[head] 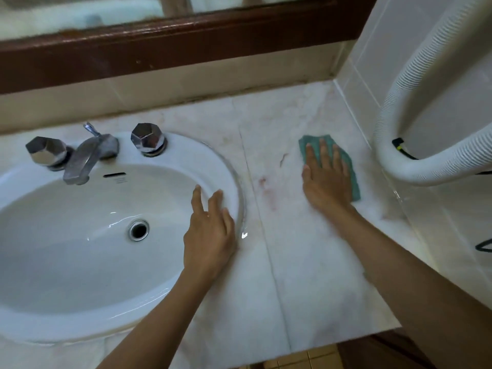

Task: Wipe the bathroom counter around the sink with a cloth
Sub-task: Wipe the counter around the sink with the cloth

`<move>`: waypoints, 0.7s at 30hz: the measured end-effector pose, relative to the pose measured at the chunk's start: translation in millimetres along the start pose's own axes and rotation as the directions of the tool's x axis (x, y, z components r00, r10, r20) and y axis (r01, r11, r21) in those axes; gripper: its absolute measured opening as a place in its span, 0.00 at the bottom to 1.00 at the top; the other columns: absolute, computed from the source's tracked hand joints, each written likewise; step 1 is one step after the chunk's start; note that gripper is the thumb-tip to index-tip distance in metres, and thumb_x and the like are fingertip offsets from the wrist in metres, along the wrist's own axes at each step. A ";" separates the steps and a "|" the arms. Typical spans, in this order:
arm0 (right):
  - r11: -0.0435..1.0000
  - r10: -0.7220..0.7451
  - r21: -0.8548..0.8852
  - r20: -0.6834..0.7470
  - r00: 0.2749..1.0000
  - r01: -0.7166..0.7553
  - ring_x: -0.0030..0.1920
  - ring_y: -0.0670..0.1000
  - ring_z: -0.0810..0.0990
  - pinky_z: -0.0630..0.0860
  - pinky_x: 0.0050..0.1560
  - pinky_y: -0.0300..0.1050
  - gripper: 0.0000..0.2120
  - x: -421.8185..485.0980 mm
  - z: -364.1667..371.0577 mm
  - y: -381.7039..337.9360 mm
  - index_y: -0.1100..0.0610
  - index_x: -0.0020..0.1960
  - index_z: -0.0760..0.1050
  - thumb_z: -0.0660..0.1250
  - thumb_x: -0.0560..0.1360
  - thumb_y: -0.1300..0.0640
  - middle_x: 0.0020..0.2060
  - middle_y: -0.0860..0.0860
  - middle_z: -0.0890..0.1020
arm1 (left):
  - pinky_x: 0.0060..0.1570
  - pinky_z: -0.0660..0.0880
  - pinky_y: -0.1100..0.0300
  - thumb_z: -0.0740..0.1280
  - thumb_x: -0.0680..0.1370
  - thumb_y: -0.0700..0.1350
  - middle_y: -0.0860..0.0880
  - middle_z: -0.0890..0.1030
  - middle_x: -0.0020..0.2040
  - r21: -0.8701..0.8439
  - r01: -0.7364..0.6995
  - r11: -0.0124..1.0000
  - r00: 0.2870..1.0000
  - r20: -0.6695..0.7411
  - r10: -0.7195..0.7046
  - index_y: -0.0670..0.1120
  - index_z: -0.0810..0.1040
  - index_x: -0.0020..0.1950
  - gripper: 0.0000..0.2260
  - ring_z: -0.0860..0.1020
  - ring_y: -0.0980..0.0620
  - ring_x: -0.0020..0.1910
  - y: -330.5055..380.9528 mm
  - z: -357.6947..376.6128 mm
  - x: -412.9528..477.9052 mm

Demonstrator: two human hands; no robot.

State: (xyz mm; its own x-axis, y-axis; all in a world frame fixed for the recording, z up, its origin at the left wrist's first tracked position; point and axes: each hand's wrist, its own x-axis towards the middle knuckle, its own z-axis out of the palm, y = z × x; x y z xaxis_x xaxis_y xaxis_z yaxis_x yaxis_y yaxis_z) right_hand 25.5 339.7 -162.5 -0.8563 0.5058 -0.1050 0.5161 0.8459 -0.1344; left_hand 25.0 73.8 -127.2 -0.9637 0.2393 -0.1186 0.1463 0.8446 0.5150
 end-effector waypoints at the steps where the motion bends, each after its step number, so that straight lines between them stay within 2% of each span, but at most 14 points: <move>1: 1.000 0.023 0.013 0.011 1.000 -0.023 0.78 0.57 0.44 0.43 0.76 0.56 0.26 19.6 -1.9 -12.2 0.49 0.78 0.46 0.44 0.81 0.47 0.79 0.51 0.47 | 0.43 0.75 0.51 0.53 0.82 0.51 0.52 0.49 0.78 0.005 0.002 1.000 1.000 -0.004 -0.002 0.55 0.64 0.70 0.17 0.77 0.43 0.54 0.1 0.3 0.4; 4: 0.999 0.019 0.038 0.035 0.999 -0.020 0.77 0.57 0.42 0.40 0.75 0.56 0.27 47.4 -2.9 -49.8 0.51 0.79 0.45 0.44 0.82 0.47 0.78 0.52 0.46 | 0.42 0.75 0.51 0.53 0.81 0.51 0.51 0.50 0.78 0.012 0.005 1.000 1.000 -0.010 -0.005 0.55 0.64 0.70 0.17 0.78 0.44 0.52 0.7 1.1 1.4; 7: 0.998 -0.052 0.042 0.022 0.998 0.051 0.77 0.58 0.42 0.42 0.75 0.56 0.27 38.4 4.7 -68.3 0.51 0.79 0.46 0.44 0.81 0.48 0.78 0.52 0.47 | 0.43 0.76 0.50 0.53 0.81 0.51 0.51 0.50 0.78 0.007 0.007 1.000 1.000 -0.007 -0.007 0.54 0.65 0.70 0.17 0.78 0.44 0.52 0.8 0.3 2.4; 10: 0.983 -0.175 0.054 0.009 0.985 0.174 0.77 0.58 0.47 0.48 0.75 0.58 0.28 -6.9 13.7 -82.5 0.51 0.78 0.50 0.43 0.79 0.47 0.78 0.52 0.51 | 0.44 0.75 0.51 0.52 0.81 0.52 0.52 0.49 0.78 -0.002 0.014 1.000 1.000 -0.004 -0.014 0.55 0.64 0.71 0.18 0.77 0.42 0.56 0.9 -0.5 2.5; 12: 0.950 -0.310 0.043 0.033 0.950 0.308 0.78 0.57 0.48 0.51 0.75 0.57 0.28 -55.1 18.9 -85.9 0.50 0.78 0.50 0.42 0.79 0.46 0.78 0.51 0.52 | 0.45 0.75 0.49 0.52 0.81 0.52 0.52 0.48 0.79 -0.012 0.003 1.000 1.000 0.003 -0.003 0.54 0.64 0.72 0.19 0.76 0.42 0.58 1.1 -1.6 2.4; 15: 0.888 -0.459 -0.006 0.070 0.886 0.461 0.78 0.54 0.48 0.50 0.75 0.52 0.26 -116.7 20.3 -54.4 0.48 0.78 0.50 0.46 0.81 0.47 0.78 0.48 0.51 | 0.48 0.75 0.48 0.52 0.81 0.52 0.52 0.47 0.78 -0.037 -0.014 0.999 1.000 0.016 0.015 0.54 0.63 0.73 0.19 0.74 0.41 0.61 -0.4 -4.6 1.9; 17: 0.899 -0.433 -0.049 0.056 0.900 0.435 0.78 0.52 0.47 0.47 0.75 0.51 0.26 -121.6 15.7 -19.2 0.46 0.78 0.48 0.46 0.81 0.47 0.78 0.47 0.50 | 0.48 0.74 0.49 0.52 0.82 0.52 0.53 0.47 0.78 -0.068 -0.015 0.998 0.999 0.030 0.017 0.54 0.63 0.73 0.19 0.73 0.41 0.61 -0.8 -6.3 1.1; 21: 0.987 -0.154 -0.050 0.014 0.988 0.155 0.77 0.51 0.41 0.41 0.76 0.49 0.28 -62.8 5.6 10.3 0.46 0.78 0.40 0.37 0.79 0.44 0.78 0.48 0.45 | 0.53 0.73 0.46 0.51 0.82 0.52 0.55 0.45 0.78 -0.112 -0.011 0.994 0.999 0.047 0.016 0.55 0.61 0.73 0.19 0.70 0.42 0.63 0.5 -5.9 0.8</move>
State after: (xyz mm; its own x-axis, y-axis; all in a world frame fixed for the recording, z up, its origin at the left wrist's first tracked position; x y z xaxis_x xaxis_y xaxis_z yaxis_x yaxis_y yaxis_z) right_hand 84.7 315.7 -162.8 -0.9253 0.3666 -0.0972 0.3756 0.9214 -0.1000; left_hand 22.9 71.6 -122.0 -0.9497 0.2752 -0.1497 0.1310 0.7829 0.6082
